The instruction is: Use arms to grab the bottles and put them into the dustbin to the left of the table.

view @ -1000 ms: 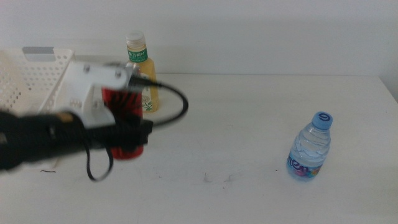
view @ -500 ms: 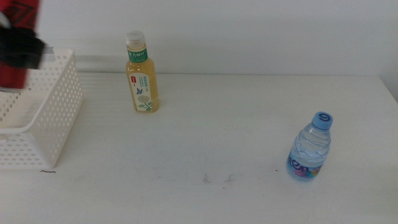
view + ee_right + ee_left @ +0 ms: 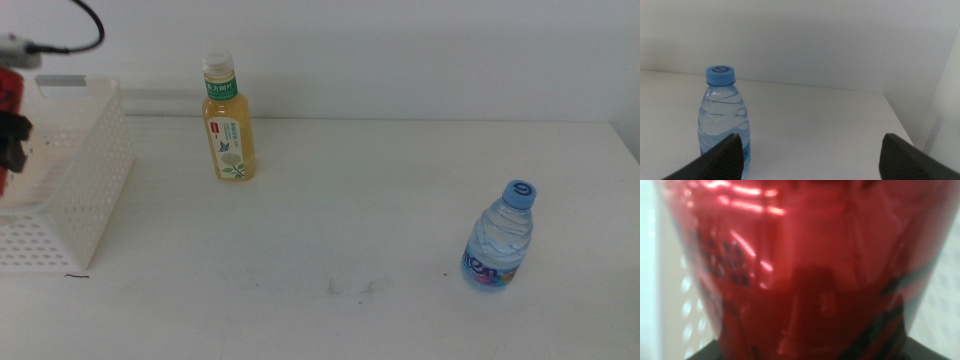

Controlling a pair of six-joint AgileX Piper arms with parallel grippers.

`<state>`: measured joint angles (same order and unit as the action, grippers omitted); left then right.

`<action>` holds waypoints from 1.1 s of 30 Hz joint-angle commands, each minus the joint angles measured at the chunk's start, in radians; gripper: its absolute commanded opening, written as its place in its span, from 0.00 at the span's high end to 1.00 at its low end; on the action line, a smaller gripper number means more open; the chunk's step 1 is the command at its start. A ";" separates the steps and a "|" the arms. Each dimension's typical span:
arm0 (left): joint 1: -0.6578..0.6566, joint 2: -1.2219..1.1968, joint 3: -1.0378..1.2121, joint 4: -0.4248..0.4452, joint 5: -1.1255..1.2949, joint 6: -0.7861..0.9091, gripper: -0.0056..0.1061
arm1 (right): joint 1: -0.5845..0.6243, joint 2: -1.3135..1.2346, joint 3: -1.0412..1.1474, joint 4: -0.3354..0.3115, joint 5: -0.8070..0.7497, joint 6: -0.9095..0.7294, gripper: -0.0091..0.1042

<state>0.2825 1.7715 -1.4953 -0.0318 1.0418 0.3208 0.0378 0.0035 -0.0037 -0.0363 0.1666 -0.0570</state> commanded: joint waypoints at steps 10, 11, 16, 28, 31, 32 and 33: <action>0.005 0.159 -0.017 0.008 -0.194 0.020 0.40 | -0.008 -0.003 0.004 -0.002 -0.008 -0.003 0.20; 0.005 0.167 -0.017 0.008 -0.198 0.020 0.32 | -0.008 -0.003 0.004 -0.002 -0.008 -0.003 0.20; 0.005 0.159 -0.017 0.001 -0.196 0.007 0.11 | -0.008 -0.003 0.004 -0.002 -0.008 -0.003 0.20; -0.214 -0.359 0.245 -0.067 -0.249 -0.211 0.11 | -0.008 -0.003 0.004 -0.002 -0.008 -0.003 0.20; -0.365 -0.495 0.399 -0.020 -0.449 -0.264 0.11 | -0.008 -0.003 0.004 -0.002 -0.008 -0.003 0.20; -0.417 -0.530 0.456 0.007 -0.545 -0.302 0.11 | -0.008 -0.003 0.004 -0.002 -0.008 -0.003 0.20; -0.466 -0.556 0.508 0.061 -0.626 -0.352 0.11 | -0.008 -0.003 0.004 -0.002 -0.008 -0.003 0.20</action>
<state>-0.1299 1.2526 -1.0525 -0.0198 0.5490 0.0418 0.0378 0.0035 -0.0037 -0.0363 0.1666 -0.0570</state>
